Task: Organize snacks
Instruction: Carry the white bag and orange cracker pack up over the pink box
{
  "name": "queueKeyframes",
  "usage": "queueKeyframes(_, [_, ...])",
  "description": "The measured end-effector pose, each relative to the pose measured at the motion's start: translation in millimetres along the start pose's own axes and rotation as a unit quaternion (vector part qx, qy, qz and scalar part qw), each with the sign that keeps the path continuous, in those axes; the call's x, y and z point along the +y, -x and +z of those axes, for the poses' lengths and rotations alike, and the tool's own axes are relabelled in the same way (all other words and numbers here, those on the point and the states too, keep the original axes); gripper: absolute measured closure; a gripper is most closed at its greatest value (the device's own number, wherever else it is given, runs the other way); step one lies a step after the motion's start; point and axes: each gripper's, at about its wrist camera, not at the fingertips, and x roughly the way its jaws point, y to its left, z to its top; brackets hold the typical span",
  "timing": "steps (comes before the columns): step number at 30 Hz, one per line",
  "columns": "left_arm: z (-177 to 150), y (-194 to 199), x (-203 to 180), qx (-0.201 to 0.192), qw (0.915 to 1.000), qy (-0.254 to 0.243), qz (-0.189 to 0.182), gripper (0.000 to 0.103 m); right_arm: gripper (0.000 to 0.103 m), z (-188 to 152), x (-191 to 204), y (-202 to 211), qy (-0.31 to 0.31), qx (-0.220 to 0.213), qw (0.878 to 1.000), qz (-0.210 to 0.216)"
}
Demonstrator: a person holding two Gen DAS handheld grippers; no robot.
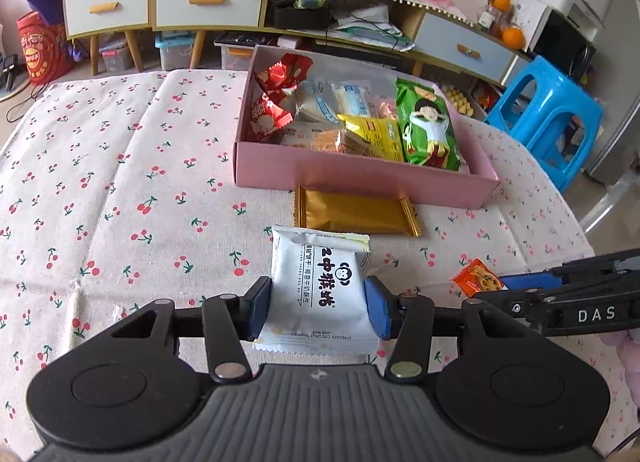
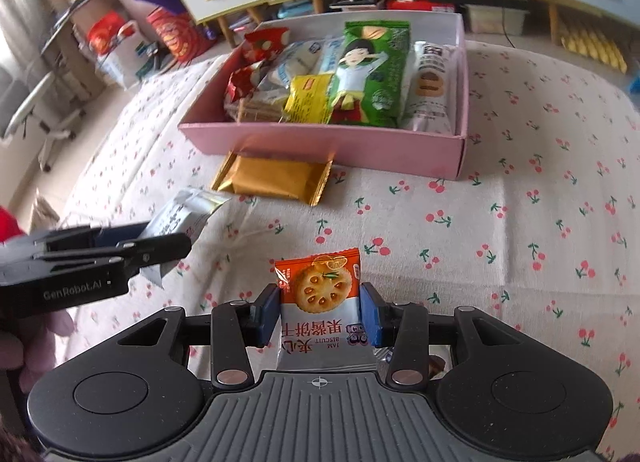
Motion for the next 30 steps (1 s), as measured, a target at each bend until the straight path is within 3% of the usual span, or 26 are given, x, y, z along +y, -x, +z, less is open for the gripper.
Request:
queueKeyframes(16, [27,9,6,-0.047,0.998,0.042,-0.003,0.057,0.062,41,-13,19,-0.113,-0.056,0.992,0.028])
queueKeyframes(30, [71,-17,16,-0.072,0.9962,0.05,0.001,0.057,0.062,82,-43,29,-0.14,-0.141,0.98,-0.01])
